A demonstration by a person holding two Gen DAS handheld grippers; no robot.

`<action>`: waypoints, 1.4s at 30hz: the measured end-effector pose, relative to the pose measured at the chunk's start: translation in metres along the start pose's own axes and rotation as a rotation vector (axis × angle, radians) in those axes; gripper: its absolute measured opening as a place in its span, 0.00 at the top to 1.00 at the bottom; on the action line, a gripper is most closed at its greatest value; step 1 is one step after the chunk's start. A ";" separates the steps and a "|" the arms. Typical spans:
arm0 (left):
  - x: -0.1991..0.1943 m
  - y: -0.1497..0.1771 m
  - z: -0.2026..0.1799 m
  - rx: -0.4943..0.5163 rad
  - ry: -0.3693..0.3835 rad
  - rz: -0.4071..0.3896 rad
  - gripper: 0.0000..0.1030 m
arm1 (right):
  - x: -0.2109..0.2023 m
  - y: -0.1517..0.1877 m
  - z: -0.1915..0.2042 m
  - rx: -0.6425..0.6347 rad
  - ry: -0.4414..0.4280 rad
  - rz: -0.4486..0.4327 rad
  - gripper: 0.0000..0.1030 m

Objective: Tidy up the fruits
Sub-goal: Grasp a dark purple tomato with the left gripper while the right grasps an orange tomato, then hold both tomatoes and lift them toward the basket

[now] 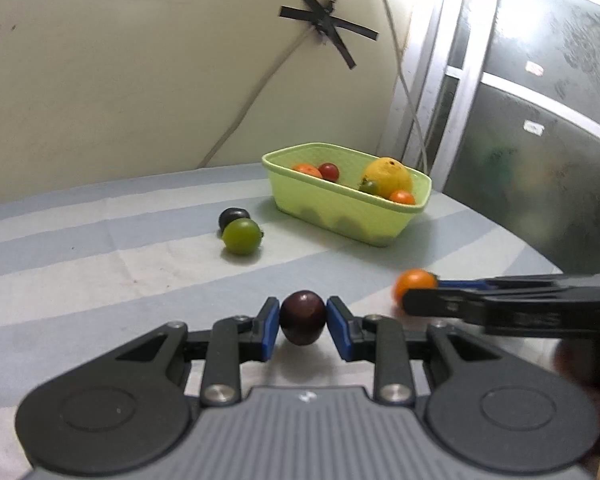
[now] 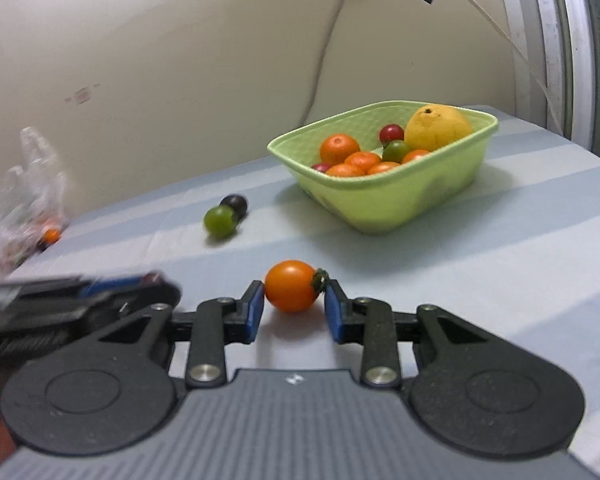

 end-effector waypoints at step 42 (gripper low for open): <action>0.008 0.011 -0.011 0.140 -0.107 0.025 0.65 | -0.017 0.015 -0.002 -0.099 -0.046 -0.028 0.54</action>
Point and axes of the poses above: each gripper's, at about its wrist camera, not at the fingertips, and x roughly the way its jaws point, z to its left, y to its underside, the point moved 10 cm from there along x, roughly the way its jaws point, and after that the axes turned 6 degrees about -x, right-handed, at the moved point
